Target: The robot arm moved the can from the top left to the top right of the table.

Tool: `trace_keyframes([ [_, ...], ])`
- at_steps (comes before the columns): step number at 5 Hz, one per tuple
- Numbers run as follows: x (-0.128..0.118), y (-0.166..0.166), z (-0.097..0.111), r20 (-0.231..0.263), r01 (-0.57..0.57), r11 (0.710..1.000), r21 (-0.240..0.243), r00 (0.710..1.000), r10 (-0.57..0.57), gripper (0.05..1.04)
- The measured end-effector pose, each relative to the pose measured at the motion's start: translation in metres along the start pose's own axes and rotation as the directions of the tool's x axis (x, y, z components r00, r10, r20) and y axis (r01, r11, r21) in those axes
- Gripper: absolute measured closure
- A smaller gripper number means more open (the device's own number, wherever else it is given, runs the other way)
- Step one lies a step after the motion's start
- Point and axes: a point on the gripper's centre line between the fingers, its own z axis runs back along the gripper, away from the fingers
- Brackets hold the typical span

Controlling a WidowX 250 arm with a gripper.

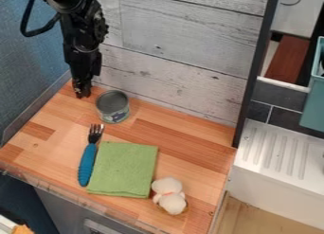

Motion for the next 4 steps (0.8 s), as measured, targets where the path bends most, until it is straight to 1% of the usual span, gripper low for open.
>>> trace_keyframes([
  [1,0.002,0.006,-0.021,-0.042,-0.018,0.999,0.042,0.999,0.020,0.083],
  [2,0.001,0.008,-0.033,-0.044,-0.014,0.997,0.071,0.999,0.017,0.083],
  [3,-0.004,0.011,-0.044,-0.058,-0.007,0.994,0.111,0.998,0.014,0.083],
  [4,-0.008,0.009,-0.050,-0.068,0.002,0.993,0.121,0.998,0.006,0.083],
])
